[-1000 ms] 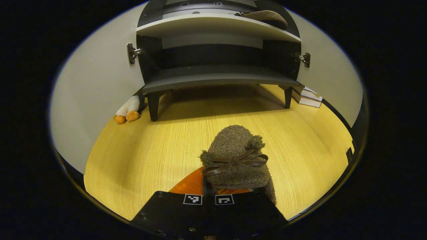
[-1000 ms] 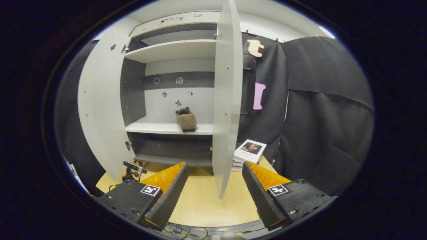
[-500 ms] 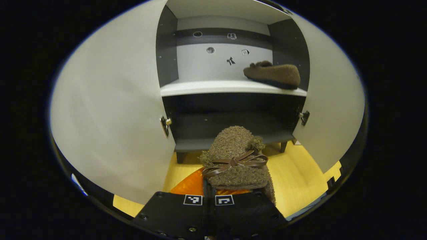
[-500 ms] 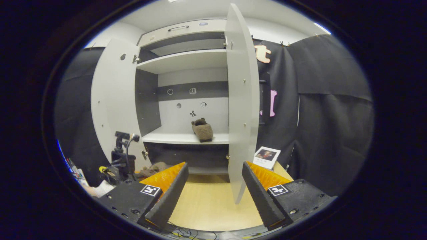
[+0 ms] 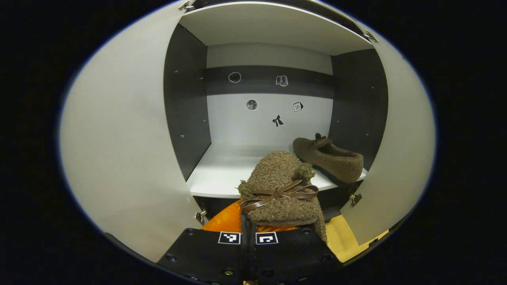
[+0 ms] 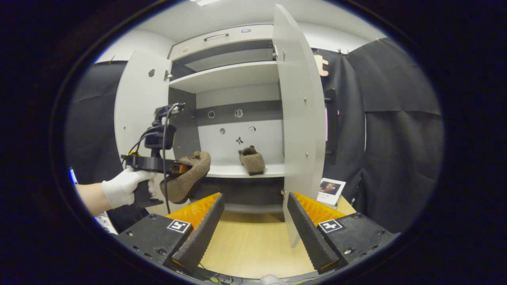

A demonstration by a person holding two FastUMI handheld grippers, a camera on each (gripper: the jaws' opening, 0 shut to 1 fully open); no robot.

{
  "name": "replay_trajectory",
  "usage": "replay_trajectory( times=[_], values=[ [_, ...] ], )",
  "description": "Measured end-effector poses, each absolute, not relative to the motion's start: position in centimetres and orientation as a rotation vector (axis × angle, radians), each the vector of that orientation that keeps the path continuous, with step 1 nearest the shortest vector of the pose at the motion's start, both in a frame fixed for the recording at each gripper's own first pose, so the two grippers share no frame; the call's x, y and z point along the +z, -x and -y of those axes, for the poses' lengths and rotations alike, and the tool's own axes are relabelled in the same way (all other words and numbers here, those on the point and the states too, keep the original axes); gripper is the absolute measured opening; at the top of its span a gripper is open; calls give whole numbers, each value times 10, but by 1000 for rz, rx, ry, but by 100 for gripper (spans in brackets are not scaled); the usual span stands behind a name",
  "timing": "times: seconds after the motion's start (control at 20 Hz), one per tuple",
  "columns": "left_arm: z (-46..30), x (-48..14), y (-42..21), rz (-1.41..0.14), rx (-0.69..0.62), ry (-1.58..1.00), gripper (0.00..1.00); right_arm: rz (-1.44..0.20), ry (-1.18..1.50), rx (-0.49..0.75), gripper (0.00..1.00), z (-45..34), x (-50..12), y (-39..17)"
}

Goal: Grab one shoe with the right hand and put it into the shoe cabinet, grab the other shoe with the left hand and put it into the shoe cabinet; then close the right door with the right hand and the left door with the left hand.

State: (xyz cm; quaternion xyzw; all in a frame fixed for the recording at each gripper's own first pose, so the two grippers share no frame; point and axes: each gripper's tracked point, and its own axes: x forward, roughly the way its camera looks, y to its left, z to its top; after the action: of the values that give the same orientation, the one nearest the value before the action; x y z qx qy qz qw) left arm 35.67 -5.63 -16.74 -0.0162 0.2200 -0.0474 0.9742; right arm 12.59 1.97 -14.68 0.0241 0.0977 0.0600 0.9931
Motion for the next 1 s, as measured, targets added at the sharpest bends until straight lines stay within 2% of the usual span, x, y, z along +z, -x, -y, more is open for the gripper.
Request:
replay_trajectory(
  times=[0.3, 0.35, 0.4, 0.65, 0.85, 0.9, 0.95, 1.0],
  values=[
    [60, -146, -449, -461, -59, 32, 0, -234, -36, 123, 100, -15, -160, -125],
    [61, -150, -463, -487, -61, 28, 10, -244, -37, 118, 100, -11, -164, -124],
    [62, -156, -477, -520, -52, 32, 0, -253, -41, 111, 100, -8, -166, -124],
    [57, -190, -531, -639, -1, 22, 0, -287, -49, 66, 100, 12, -175, -122],
    [62, -220, -541, -735, 14, 17, 0, -317, -43, 58, 100, 18, -183, -120],
    [62, -220, -548, -717, 11, 4, 11, -326, -44, 60, 100, 18, -185, -119],
    [63, -222, -544, -740, 16, -10, 0, -333, -48, 61, 100, 18, -187, -119],
    [63, -221, -544, -741, 15, -13, 10, -340, -54, 62, 100, 20, -189, -119]
  ],
)
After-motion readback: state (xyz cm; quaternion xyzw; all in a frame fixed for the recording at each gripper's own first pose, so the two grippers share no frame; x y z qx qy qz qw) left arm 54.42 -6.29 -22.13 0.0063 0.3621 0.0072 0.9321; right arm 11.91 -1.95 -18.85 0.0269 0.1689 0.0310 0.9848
